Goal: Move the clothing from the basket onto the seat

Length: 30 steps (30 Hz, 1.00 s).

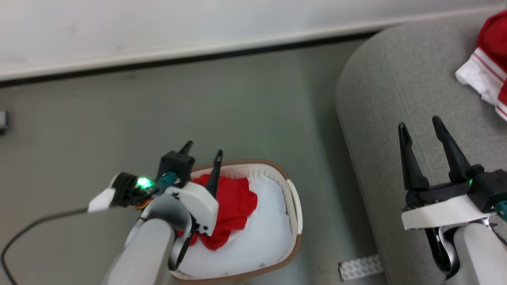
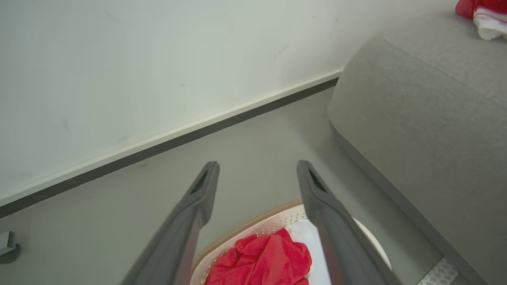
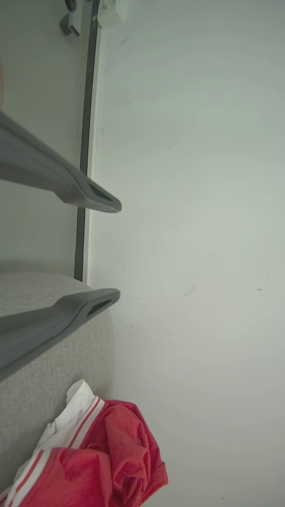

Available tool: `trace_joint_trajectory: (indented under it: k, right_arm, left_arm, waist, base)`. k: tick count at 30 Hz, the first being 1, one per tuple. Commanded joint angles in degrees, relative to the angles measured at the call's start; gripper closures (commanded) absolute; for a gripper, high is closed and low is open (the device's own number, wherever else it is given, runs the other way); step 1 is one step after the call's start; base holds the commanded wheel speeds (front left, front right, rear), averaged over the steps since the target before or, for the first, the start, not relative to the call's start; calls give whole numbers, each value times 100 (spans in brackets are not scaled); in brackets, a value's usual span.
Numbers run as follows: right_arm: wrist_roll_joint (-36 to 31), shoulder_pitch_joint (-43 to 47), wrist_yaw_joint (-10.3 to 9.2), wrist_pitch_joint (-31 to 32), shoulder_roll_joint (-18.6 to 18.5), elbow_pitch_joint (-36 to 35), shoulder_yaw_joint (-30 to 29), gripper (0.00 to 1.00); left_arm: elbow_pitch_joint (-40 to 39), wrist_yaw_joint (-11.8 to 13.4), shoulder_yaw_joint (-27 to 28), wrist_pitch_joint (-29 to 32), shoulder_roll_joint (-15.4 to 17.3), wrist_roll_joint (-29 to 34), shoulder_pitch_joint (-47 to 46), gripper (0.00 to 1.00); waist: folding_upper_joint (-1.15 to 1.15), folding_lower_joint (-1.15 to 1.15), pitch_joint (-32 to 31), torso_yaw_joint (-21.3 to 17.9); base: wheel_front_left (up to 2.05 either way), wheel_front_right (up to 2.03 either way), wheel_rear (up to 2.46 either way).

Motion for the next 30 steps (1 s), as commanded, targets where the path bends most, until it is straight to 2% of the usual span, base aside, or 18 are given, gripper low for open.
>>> trace_joint_trajectory:
  k: [1, 6, 10, 12, 21, 30]
  right_arm:
    - [22, -185, -15, 0, 25, -77, 29, 0]
    - [34, -430, -15, 0, 117, -203, 128, 0]
    - [52, -562, -15, 0, 180, -278, 173, 0]
    - [77, -707, -15, 0, 244, -385, 213, 0]
    - [143, -1021, -15, 0, 348, -594, 167, 0]
    - [218, -1218, -15, 0, 412, -705, 159, 0]
  left_arm:
    - [305, -73, -114, 181, -23, 120, -253, 0]
    - [1223, -117, -356, 450, -84, 314, -740, 0]
    - [1768, -79, -433, 541, -102, 385, -1012, 0]
    - [2286, -21, -426, 558, -42, 441, -1326, 0]
    - [3384, 52, -364, 429, 204, 485, -2087, 0]
    - [4036, 30, -401, 175, 301, 465, -2761, 0]
  waist:
    - [0, -2, 565, -197]
    - [0, -2, 1088, -370]
    - [0, -2, 1421, -454]
    - [0, -2, 1793, -551]
    - [0, -2, 2658, -705]
    - [0, -2, 3349, -807]
  base:
    - [0, 0, 0]
    - [0, 0, 0]
    - [0, 0, 0]
    - [0, 0, 0]
    - [0, 0, 0]
    - [0, 0, 0]
